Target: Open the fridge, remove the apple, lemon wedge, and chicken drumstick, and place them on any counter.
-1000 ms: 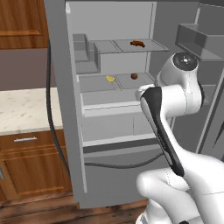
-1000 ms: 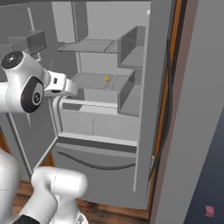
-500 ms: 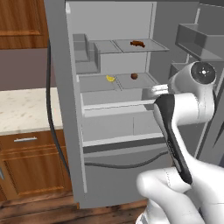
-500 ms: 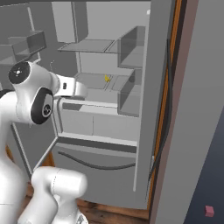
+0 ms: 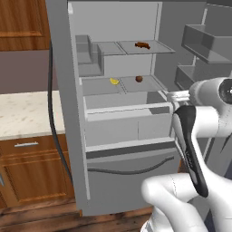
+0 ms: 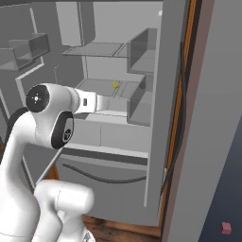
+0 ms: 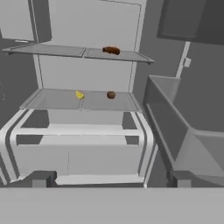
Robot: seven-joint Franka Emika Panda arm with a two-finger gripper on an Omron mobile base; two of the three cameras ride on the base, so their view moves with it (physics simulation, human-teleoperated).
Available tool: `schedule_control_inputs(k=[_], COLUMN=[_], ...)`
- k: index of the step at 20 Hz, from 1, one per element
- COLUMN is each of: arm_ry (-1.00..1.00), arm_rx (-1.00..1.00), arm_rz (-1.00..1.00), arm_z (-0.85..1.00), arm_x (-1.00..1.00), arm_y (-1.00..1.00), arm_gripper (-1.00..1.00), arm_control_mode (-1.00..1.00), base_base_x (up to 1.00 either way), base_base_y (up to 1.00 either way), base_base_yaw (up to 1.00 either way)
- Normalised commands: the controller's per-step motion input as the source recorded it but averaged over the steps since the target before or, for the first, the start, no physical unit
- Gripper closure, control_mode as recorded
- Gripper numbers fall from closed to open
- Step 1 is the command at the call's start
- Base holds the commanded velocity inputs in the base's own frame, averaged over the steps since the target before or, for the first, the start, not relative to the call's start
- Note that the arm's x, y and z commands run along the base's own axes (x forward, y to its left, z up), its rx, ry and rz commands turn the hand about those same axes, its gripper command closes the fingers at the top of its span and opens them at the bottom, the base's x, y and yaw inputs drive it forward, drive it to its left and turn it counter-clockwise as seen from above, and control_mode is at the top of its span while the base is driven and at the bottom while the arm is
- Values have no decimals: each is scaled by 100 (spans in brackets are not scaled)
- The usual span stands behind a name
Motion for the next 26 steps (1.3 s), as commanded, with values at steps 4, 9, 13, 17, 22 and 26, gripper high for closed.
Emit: schedule_control_inputs(k=[4,9,13,17,22,26], arm_ry=[-7,1,0,0,-2,0], arm_rx=[0,0,0,0,0,0], arm_rz=[0,-2,-7,-6,0,0], arm_z=[25,17,11,1,0,0], arm_x=[-3,-1,0,7,31,0], arm_y=[-19,-7,-7,0,0,0], arm_gripper=[-100,-100,-100,-100,-100,-100], arm_control_mode=[-100,-100,-100,-100,100,100], base_base_x=[0,0,0,0,24,61], base_base_y=[0,0,0,0,0,1], base_base_yaw=[0,0,0,0,0,1])
